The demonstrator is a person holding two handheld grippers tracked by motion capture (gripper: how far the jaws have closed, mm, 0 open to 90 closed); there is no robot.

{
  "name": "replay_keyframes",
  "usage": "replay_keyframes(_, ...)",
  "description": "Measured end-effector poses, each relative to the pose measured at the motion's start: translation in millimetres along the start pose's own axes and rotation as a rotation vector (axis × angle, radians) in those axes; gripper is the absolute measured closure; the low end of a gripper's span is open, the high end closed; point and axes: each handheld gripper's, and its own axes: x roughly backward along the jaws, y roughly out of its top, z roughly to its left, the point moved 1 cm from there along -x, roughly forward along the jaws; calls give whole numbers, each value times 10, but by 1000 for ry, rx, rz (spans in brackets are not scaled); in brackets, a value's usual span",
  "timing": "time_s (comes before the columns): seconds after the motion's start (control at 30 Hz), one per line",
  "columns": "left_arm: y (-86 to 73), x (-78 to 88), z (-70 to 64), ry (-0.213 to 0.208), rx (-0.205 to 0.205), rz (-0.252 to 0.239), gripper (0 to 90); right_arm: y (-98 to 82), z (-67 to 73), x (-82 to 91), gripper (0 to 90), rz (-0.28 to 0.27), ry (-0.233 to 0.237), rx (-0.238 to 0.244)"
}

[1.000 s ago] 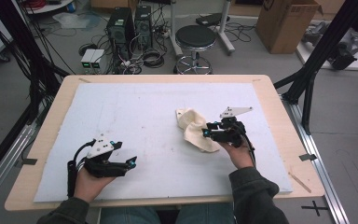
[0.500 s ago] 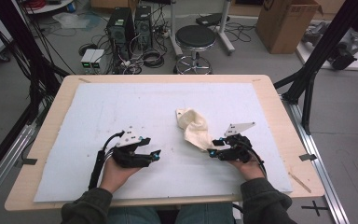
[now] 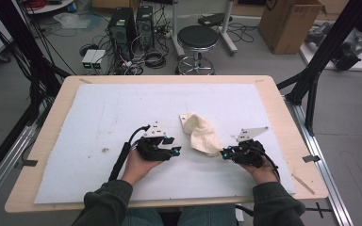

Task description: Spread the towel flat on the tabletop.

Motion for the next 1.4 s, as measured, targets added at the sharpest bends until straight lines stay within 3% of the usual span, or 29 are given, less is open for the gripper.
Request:
replay_keyframes(0.13,10,-121,-56,-36,2,5,525,-128,8,17,833,23,11,-22)
replay_keyframes(0.37,64,-403,-118,-99,40,-6,534,-92,12,-40,798,16,7,-17)
replay_keyframes(0.47,90,-493,-152,-113,13,8,549,-79,8,-47,799,16,2,-5)
replay_keyframes(0.57,97,-551,-142,-119,18,-5,661,-55,19,-44,801,10,-2,0)
replay_keyframes(0.63,99,-552,-135,-111,30,-23,831,-28,39,-33,802,5,-9,9)
replay_keyframes(0.67,103,-537,-128,-108,28,-19,841,-17,50,-25,803,3,-9,10)
replay_keyframes(0.83,176,-297,-110,-92,11,-49,856,110,170,21,827,-27,-17,53)
replay_keyframes(1.0,247,187,-100,-52,-26,-62,856,261,357,8,837,-46,12,109)
replay_keyframes(1.07,263,372,-118,-40,-49,-49,855,375,510,-43,838,-56,51,144)
replay_keyframes(1.13,270,532,-150,-23,-85,-24,855,412,567,-52,838,-57,60,158)
replay_keyframes(1.27,263,810,-226,-31,-131,1,855,533,768,-41,839,-74,90,205)
replay_keyframes(1.4,198,923,-270,-45,-154,20,844,562,900,-54,840,-70,119,234)
